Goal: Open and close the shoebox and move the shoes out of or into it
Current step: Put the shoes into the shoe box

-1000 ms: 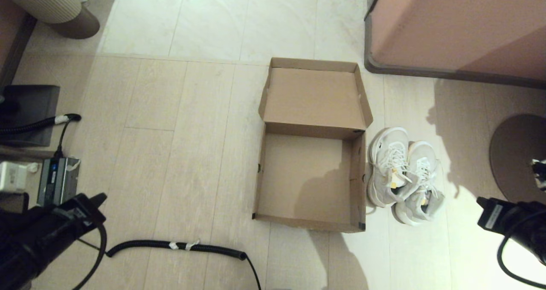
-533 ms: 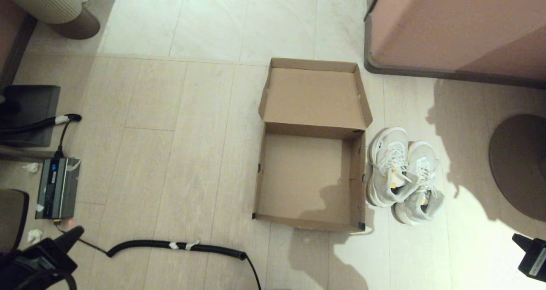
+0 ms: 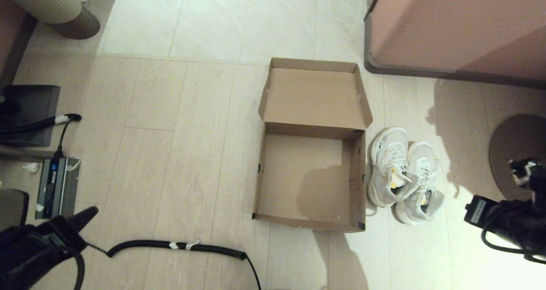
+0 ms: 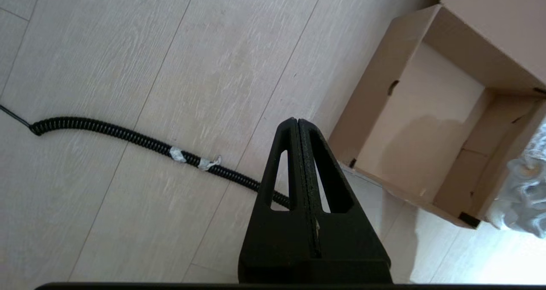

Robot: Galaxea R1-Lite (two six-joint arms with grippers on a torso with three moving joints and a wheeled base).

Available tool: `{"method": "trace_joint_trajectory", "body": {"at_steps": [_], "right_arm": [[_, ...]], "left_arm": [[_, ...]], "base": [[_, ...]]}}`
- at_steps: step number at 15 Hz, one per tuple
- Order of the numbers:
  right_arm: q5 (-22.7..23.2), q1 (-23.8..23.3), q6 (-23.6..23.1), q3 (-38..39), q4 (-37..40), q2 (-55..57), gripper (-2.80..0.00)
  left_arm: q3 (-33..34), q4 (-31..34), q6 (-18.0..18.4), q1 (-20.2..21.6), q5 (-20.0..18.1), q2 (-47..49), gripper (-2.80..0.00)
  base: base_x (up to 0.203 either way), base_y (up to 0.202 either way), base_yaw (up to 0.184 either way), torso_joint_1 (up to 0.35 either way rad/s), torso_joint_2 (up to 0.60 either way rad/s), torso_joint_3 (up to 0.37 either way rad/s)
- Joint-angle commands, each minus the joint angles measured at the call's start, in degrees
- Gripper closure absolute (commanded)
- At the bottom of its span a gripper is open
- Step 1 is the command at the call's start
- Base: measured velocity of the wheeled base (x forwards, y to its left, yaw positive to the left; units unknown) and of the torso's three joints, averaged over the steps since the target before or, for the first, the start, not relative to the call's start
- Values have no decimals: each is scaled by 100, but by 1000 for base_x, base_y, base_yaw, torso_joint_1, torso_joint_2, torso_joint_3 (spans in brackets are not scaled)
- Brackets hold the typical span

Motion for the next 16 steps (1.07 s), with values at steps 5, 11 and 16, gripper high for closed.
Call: {"method": "trace_joint_trajectory", "body": {"at_steps": [5,11,16], "right_arm": [[-53,-119,-334,-881,-2116,3066,0],[-16,-171,-288,-1705,-1224,2903,-280],[99,-187,42,-2308,-1568,3848,-280]], "left_arm": [[-456,-507,37,-3,-197,1475,0],[-346,-1460,31,-1,-217,2284,0],[-171,-1808,22,-1,-217,2461,0]], "base": [[0,0,0,0,0,0],[0,0,0,0,0,0],[0,0,0,0,0,0]]}}
